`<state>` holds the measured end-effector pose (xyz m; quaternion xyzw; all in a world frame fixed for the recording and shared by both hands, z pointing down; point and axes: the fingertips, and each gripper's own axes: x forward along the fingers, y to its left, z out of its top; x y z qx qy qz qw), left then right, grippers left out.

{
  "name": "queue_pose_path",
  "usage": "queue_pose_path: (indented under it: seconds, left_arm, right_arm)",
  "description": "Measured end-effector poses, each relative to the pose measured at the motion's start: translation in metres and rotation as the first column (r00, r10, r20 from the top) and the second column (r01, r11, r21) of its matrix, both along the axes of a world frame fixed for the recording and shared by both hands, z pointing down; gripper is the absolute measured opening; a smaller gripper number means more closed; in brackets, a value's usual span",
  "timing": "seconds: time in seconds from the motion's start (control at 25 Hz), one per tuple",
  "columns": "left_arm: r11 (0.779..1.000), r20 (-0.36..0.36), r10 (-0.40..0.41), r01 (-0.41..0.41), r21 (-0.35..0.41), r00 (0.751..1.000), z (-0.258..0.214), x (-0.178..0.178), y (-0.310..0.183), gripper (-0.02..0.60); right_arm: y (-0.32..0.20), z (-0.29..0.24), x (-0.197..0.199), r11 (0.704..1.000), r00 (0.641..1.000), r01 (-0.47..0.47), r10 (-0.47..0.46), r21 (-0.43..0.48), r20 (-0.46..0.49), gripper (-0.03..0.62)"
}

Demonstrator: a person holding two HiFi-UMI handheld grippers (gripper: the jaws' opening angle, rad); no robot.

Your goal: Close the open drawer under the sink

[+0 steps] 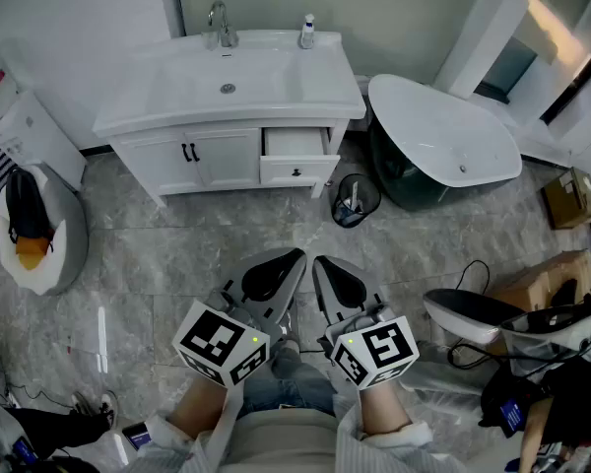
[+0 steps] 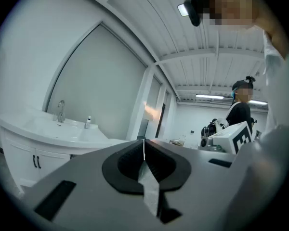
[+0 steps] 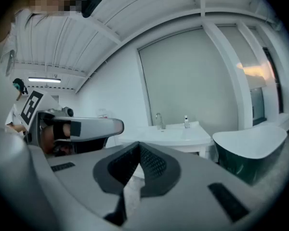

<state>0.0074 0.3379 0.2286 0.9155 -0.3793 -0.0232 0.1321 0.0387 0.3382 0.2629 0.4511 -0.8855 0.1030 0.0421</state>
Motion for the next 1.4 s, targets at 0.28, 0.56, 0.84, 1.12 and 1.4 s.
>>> queue_pose_path:
  seconds: [0.28,0.56,0.84,1.12,1.4]
  left_arm:
    - [1.0,0.01,-0.004,0.004,0.01,1.0,-0.002,0.005,0.012,0.021]
    - [1.0,0.011,-0.013,0.013,0.016,1.0,0.001,0.013,0.028,0.021]
    - [1.0,0.016,0.003,-0.004,0.016,1.0,0.005,0.024,0.025,0.021]
    - [0.999,0.033,0.009,-0.01,0.03,0.999,0.008,0.022,-0.013,0.021]
    - [0.999,0.035,0.021,-0.022,0.035,0.999,0.008,0.005,-0.081,0.021]
  right_arm:
    - [0.012,-0.002,0.006,1.0,1.0,-0.008,0.008,0.002,0.008,0.009]
    - [0.028,0.002,0.016,1.0,1.0,-0.007,0.007,0.005,0.014,0.009]
    - [0.026,0.007,0.026,1.0,1.0,-0.011,0.011,-0.008,0.026,0.009]
    - [-0.013,0.015,0.026,0.999,0.999,-0.029,0.029,-0.026,0.023,0.009]
    - [-0.081,0.016,0.014,0.998,0.998,-0.051,0.052,-0.026,0.041,0.009]
